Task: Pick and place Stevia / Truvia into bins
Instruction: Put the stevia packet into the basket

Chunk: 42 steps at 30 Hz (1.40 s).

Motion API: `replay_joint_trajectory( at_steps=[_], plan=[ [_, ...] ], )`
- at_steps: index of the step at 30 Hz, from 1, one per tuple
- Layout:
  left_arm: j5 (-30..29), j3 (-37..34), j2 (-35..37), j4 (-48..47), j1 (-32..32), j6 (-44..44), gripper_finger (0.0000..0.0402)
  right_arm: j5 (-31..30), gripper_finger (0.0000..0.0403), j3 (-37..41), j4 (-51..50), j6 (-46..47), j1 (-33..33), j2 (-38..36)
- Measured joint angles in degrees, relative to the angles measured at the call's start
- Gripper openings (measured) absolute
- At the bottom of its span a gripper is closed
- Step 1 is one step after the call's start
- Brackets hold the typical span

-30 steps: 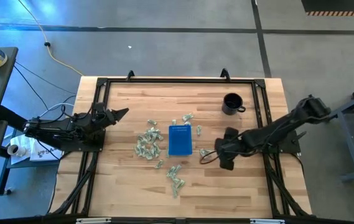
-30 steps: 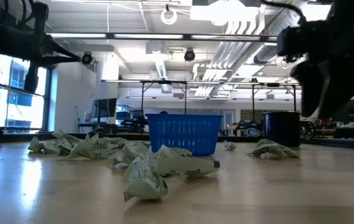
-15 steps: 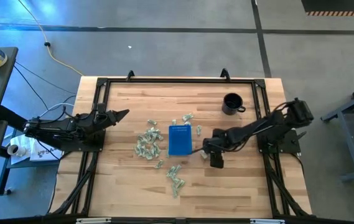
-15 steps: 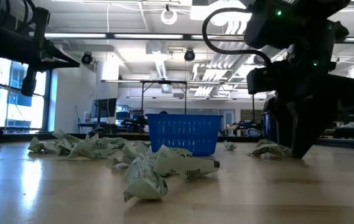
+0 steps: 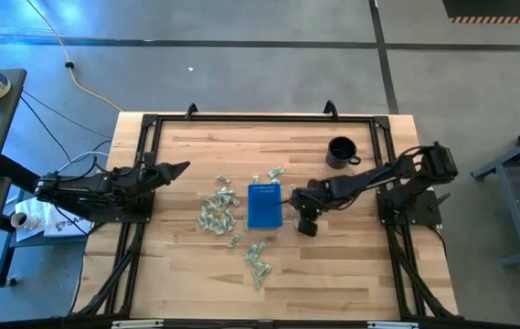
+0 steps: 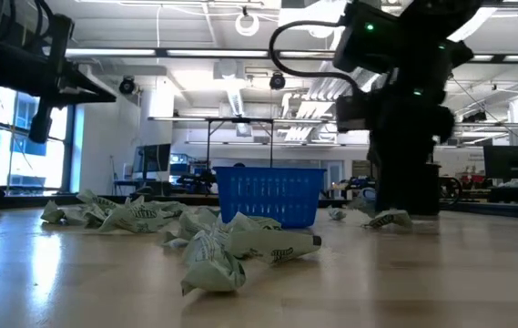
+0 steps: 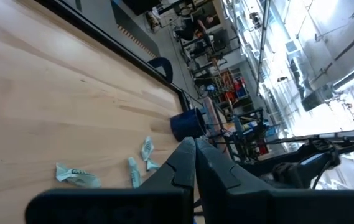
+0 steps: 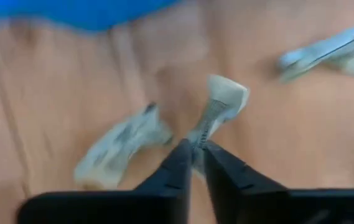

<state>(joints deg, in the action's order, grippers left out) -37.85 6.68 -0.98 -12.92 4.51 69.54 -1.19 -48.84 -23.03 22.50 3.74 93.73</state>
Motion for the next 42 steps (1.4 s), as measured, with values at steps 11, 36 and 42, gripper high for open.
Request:
replay_joint_trajectory(
  at_steps=[11,36,42],
  plan=[
    [0.0,0.0,0.0,-1.0,0.0,0.1,0.0046,-5.5,0.0008,-19.4,-6.2,-6.0,-5.5,0.0],
    [7.8,0.0,0.0,-1.2,0.0,-3.8,0.0046,-11.6,0.0254,-26.4,-30.9,-0.4,2.7,-0.2],
    [14.5,0.0,0.0,-1.0,0.0,-8.9,0.0046,-10.8,0.0264,-19.0,-33.6,10.5,11.3,-1.3]
  ],
)
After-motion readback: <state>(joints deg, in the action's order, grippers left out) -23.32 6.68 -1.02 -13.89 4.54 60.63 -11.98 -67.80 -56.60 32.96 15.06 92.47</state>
